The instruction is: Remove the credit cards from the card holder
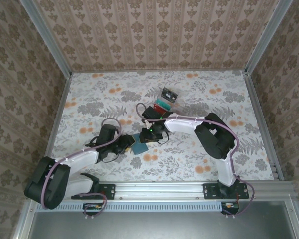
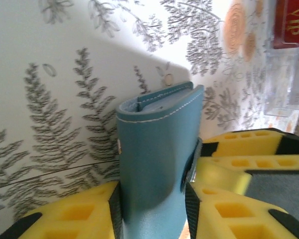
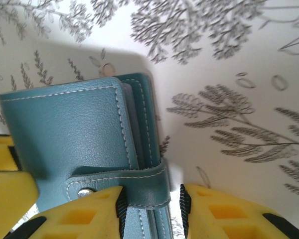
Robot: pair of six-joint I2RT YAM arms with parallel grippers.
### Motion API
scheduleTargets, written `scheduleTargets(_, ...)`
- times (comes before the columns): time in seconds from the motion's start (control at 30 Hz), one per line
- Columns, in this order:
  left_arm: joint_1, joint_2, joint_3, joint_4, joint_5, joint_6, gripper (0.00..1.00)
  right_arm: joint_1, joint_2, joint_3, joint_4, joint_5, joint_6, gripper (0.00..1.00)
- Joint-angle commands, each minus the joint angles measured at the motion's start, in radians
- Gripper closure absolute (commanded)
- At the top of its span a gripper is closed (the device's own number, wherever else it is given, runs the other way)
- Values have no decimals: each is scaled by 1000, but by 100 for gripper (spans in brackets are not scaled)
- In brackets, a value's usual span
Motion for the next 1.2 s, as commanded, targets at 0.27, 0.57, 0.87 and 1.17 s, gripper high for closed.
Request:
scheduleTargets(0.27, -2, 15, 37, 137, 94, 9, 85, -22, -46, -36, 52, -28, 50, 62)
scheduleTargets(0.57, -49, 23, 177, -56, 52, 163, 100, -145, -222, -126, 57, -72, -85, 59)
scheduleTargets(0.87, -123, 203, 326, -66, 44, 197, 100, -151, -296, -195, 54, -31, 1, 61)
scheduleTargets(1.17, -166, 341, 416, -90, 43, 196, 100, -145, -263, -225, 18, 4, 41, 64)
